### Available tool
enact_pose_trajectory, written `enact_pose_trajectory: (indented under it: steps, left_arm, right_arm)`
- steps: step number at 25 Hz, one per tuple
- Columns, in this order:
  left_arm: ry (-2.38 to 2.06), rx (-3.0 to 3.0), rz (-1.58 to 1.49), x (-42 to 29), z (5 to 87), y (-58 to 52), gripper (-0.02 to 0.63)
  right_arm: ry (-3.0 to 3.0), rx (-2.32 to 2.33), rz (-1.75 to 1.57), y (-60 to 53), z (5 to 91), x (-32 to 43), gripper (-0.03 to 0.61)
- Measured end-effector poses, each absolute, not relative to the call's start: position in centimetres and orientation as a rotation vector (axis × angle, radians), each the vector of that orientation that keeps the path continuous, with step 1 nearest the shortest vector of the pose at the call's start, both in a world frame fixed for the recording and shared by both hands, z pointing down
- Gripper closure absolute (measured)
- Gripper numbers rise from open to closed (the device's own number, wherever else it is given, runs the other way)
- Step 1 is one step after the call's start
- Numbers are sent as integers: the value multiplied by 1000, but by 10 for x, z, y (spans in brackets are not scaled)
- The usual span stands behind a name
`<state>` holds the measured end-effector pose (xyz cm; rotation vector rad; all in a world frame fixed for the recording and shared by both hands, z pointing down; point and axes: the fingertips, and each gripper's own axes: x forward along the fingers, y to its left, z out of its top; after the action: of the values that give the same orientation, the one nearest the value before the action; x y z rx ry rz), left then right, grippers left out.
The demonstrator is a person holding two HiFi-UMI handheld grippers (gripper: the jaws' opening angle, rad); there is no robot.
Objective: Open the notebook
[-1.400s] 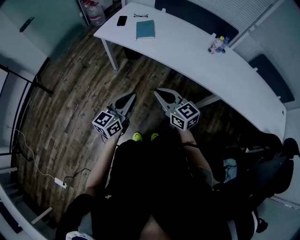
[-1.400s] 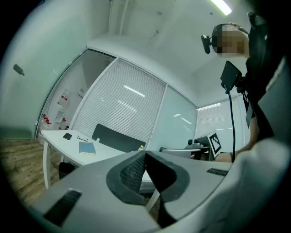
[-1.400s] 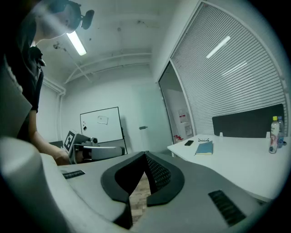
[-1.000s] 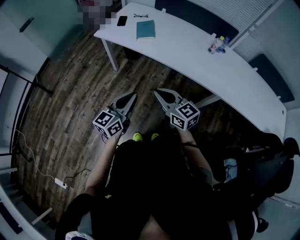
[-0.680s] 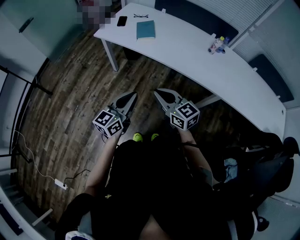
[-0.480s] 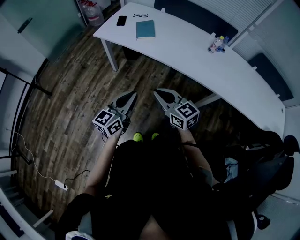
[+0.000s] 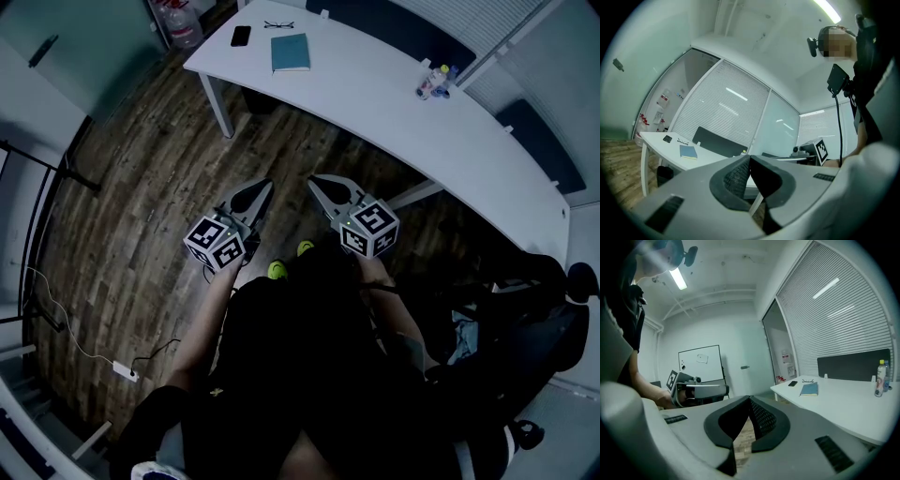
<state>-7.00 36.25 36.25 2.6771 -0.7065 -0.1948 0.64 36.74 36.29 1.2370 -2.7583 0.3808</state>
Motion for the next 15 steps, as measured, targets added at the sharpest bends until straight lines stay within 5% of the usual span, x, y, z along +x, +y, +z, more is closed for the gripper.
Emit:
enact_pose_trajectory:
  steps: [15]
  left_arm:
    - [-771, 2647, -197, -71, 366, 309, 597]
  right_arm:
    - [-2759, 1190, 413, 300, 372, 10, 560]
